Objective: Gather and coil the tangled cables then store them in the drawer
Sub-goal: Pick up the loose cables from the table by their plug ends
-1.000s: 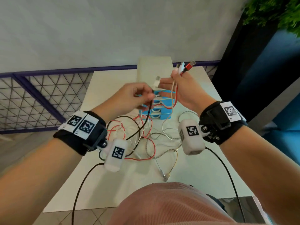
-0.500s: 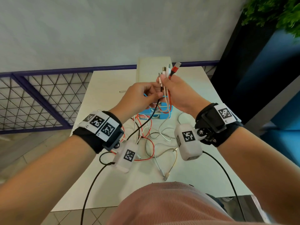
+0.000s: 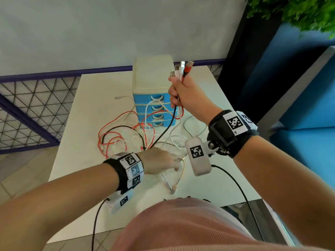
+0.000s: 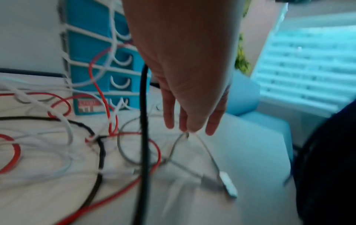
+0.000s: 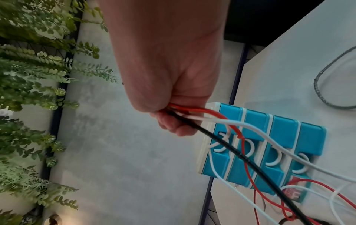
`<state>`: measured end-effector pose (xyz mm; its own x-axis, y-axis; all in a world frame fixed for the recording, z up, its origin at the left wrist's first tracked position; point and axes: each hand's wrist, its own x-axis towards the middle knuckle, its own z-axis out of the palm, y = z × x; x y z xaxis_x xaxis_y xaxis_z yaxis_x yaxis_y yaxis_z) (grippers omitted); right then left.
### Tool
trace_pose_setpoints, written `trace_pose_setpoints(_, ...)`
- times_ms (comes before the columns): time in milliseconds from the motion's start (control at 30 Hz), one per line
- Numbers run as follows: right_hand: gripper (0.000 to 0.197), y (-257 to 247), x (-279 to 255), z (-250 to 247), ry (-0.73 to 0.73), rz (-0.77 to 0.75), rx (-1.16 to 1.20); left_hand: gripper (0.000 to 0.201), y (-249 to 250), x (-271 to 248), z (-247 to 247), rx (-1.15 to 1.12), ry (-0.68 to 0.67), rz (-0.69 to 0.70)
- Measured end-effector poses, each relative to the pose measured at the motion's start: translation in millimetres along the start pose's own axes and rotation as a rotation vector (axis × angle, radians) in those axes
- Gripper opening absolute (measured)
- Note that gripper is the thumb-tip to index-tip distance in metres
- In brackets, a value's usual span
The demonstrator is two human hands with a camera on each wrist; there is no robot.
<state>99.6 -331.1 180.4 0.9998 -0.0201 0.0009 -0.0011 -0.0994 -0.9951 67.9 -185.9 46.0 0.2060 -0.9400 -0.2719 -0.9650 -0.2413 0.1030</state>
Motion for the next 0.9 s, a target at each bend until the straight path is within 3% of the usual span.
trace_pose_setpoints(67, 0.031, -0.8, -3.0, 0.2, -0.011, 0.006, -0.006, 0.039, 7.0, 6.6, 13.3, 0.063, -0.052, 0.049)
trace_pose_setpoints(167, 0.019, -2.3, -6.9, -2.7, -0.049, -0.001, -0.018, 0.040, 16.5, 13.7, 40.8, 0.128, -0.076, 0.163)
trace_pose_setpoints(233, 0.011, -2.9, -8.7, -4.5, -0.065, 0.010, -0.009, 0.037, 14.1, 13.5, 59.2, 0.111, -0.081, 0.128)
trace_pose_setpoints(333, 0.010, -4.0, -9.5, -3.5, -0.080, 0.020, 0.004, 0.028, 17.0, 9.9, 60.1, 0.083, -0.025, 0.050)
trace_pose_setpoints(467, 0.012, -6.0, -8.5, 0.0, -0.075, -0.015, -0.040, 0.028, 11.2, 4.4, 56.9, 0.113, 0.168, 0.043)
trace_pose_setpoints(600, 0.015, -2.2, -0.8, -6.7, -0.011, -0.076, -0.079, 0.002, 5.2, -7.3, 20.9, -0.280, 0.448, -0.092)
trace_pose_setpoints(700, 0.022, -0.2, 10.7, -13.5, -0.006, -0.045, -0.059, 0.010, -6.9, -23.5, -25.8, -0.842, 0.511, -0.302)
trace_pose_setpoints(767, 0.025, 1.5, 16.2, -13.7, -0.037, -0.036, 0.001, 0.010, -16.3, -37.1, -59.1, -1.077, 0.605, -0.405)
trace_pose_setpoints(900, 0.024, 4.0, 17.8, -3.7, -0.100, 0.004, 0.073, 0.013, -30.3, -56.2, -116.4, -1.160, 0.877, -0.440)
